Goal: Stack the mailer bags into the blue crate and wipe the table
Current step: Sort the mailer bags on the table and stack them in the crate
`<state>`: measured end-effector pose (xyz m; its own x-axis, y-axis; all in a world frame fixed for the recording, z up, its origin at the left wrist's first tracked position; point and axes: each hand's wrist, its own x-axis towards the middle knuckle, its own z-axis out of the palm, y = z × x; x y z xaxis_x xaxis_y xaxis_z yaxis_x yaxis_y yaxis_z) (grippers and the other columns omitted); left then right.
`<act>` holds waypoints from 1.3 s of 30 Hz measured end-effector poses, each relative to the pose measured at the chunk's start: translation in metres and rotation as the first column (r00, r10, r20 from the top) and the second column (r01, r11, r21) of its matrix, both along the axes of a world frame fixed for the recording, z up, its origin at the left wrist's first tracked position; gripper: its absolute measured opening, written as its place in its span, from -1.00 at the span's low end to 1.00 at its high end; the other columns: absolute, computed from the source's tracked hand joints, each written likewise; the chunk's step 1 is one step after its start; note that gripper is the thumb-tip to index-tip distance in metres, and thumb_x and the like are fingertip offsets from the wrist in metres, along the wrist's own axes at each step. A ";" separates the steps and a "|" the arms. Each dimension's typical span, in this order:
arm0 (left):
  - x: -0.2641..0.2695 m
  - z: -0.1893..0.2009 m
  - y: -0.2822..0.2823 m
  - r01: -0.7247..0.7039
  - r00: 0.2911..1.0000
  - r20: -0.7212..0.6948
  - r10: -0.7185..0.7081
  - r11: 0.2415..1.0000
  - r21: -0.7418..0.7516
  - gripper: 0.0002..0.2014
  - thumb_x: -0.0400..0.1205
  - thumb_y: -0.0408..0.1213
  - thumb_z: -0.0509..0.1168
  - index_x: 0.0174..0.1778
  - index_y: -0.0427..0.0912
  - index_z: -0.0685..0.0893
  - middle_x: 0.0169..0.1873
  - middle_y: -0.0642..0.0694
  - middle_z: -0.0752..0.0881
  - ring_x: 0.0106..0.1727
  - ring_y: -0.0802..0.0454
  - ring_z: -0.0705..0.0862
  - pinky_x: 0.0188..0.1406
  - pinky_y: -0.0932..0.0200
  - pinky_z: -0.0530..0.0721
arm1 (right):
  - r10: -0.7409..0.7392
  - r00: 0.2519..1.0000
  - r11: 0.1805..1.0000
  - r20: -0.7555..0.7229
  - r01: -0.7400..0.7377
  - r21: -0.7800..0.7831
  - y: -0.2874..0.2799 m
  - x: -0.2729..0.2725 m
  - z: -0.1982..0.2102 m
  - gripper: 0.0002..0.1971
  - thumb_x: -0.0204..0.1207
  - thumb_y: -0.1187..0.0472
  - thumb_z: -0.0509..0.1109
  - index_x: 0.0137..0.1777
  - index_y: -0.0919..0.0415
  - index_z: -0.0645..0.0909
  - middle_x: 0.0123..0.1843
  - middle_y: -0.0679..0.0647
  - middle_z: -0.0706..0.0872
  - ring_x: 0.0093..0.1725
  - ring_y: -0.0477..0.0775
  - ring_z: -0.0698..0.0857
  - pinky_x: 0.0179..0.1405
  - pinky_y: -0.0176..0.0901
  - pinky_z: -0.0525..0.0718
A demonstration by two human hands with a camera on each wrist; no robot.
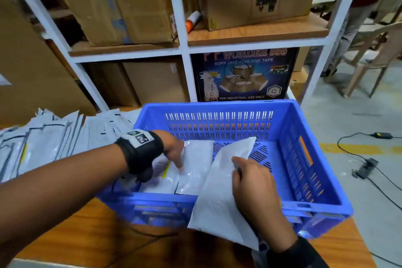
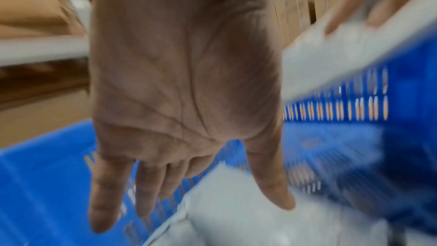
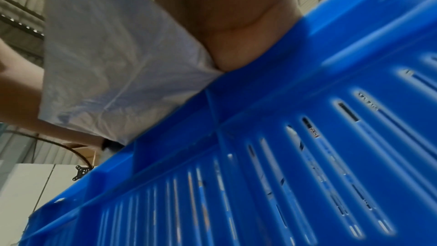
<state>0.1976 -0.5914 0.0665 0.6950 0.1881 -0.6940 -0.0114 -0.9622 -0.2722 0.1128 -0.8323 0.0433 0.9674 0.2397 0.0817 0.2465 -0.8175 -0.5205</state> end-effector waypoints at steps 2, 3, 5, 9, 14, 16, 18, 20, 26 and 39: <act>-0.019 0.020 0.012 0.036 0.996 0.088 -0.026 0.993 -0.114 -0.04 0.56 0.30 0.31 0.72 -0.19 0.08 0.66 -0.16 0.28 0.59 -0.15 0.36 0.57 -0.02 0.32 | -0.019 1.000 1.000 0.014 0.020 -0.014 0.001 -0.002 0.000 -0.79 0.55 0.23 0.28 0.13 0.18 0.64 -0.03 0.17 0.75 0.02 0.30 0.68 -0.11 0.12 0.58; -0.030 0.027 0.022 0.061 0.991 0.128 -0.040 0.984 -0.165 -0.06 0.58 0.29 0.28 0.71 -0.20 0.07 0.67 -0.17 0.26 0.62 -0.16 0.32 0.59 -0.05 0.31 | -0.029 0.999 0.999 0.019 0.029 -0.016 0.001 -0.003 0.000 -0.80 0.54 0.24 0.30 0.11 0.20 0.65 -0.05 0.17 0.75 0.00 0.30 0.68 -0.12 0.13 0.59; -0.055 0.035 0.047 0.085 0.979 0.199 -0.038 0.970 -0.229 -0.10 0.64 0.25 0.24 0.71 -0.24 0.05 0.69 -0.20 0.18 0.67 -0.13 0.23 0.62 -0.01 0.26 | -0.042 0.998 0.999 0.037 0.043 -0.023 0.002 -0.005 0.001 -0.81 0.51 0.26 0.34 0.09 0.20 0.67 -0.07 0.19 0.77 -0.02 0.33 0.70 -0.14 0.14 0.62; -0.107 0.017 0.089 0.167 0.920 0.386 -0.065 0.957 -0.238 0.06 0.53 0.53 -0.10 0.73 -0.19 -0.17 0.72 -0.21 -0.19 0.73 -0.04 -0.21 0.67 0.19 -0.17 | -0.058 0.996 0.998 0.060 0.058 0.000 0.004 -0.007 0.001 -0.81 0.47 0.29 0.40 0.07 0.18 0.71 -0.12 0.19 0.80 -0.04 0.35 0.73 -0.17 0.14 0.68; -0.128 -0.020 0.109 0.229 0.798 0.603 0.000 0.925 -0.304 0.12 0.30 0.61 -0.30 0.73 -0.01 -0.03 0.70 0.00 -0.25 0.68 0.09 -0.35 0.72 0.06 -0.04 | 0.051 0.999 0.995 -0.013 -0.052 -0.085 -0.003 0.003 0.007 -0.68 0.46 0.29 0.48 0.22 0.11 0.75 -0.03 0.09 0.85 0.06 0.22 0.78 -0.04 -0.09 0.65; -0.127 -0.024 0.110 0.222 0.772 0.634 0.045 0.915 -0.336 0.16 0.25 0.67 -0.30 0.73 0.06 -0.07 0.71 0.04 -0.28 0.70 0.11 -0.32 0.67 0.11 0.01 | 0.101 0.989 0.985 -0.110 -0.115 -0.130 -0.006 0.015 0.025 -0.65 0.49 0.28 0.49 0.29 0.12 0.73 -0.07 0.02 0.83 0.06 0.09 0.78 -0.11 -0.28 0.48; -0.125 -0.028 0.111 0.209 0.756 0.650 0.081 0.911 -0.356 0.21 0.21 0.72 -0.40 0.74 0.06 -0.08 0.71 0.06 -0.28 0.71 0.13 -0.30 0.67 0.11 0.05 | 0.133 0.975 0.970 -0.178 -0.164 -0.177 -0.002 0.029 0.051 -0.64 0.51 0.28 0.48 0.31 0.08 0.72 -0.09 -0.01 0.79 0.08 0.03 0.76 -0.18 -0.41 0.35; -0.126 -0.030 0.110 0.187 0.738 0.663 0.127 0.905 -0.382 0.11 0.36 0.66 -0.21 0.74 0.01 -0.10 0.71 0.05 -0.29 0.71 0.13 -0.29 0.70 0.09 0.06 | 0.177 0.969 0.945 -0.172 -0.216 -0.247 0.011 0.045 0.075 -0.63 0.50 0.30 0.47 0.30 0.04 0.72 0.03 0.02 0.83 0.14 0.04 0.76 -0.18 -0.43 0.35; -0.123 -0.038 0.110 0.063 0.655 0.674 0.342 0.864 -0.500 -0.11 0.65 0.26 0.15 0.74 -0.06 -0.14 0.71 0.02 -0.31 0.71 0.12 -0.26 0.68 0.02 0.16 | 0.257 0.935 0.918 -0.244 -0.315 -0.241 0.081 0.100 0.071 -0.65 0.43 0.33 0.48 0.21 0.08 0.76 0.08 0.03 0.80 0.09 0.03 0.74 -0.05 -0.26 0.53; -0.123 -0.044 0.111 0.051 0.656 0.689 0.310 0.892 -0.450 -0.09 0.64 0.30 0.05 0.73 -0.12 -0.20 0.69 -0.04 -0.37 0.73 0.02 -0.25 0.64 0.13 0.14 | 0.217 0.871 0.631 -0.442 -0.470 -0.617 0.145 0.122 -0.019 -0.29 0.56 -0.05 0.44 0.59 0.26 0.28 0.39 0.27 0.56 0.32 0.31 0.61 0.00 0.00 0.59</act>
<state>0.0744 -0.4800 0.0224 0.9881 0.1538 -0.0006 0.1482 -0.9514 0.2700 0.2350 -0.6876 0.0242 0.7415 0.4216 -0.5220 0.5234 -0.8502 0.0568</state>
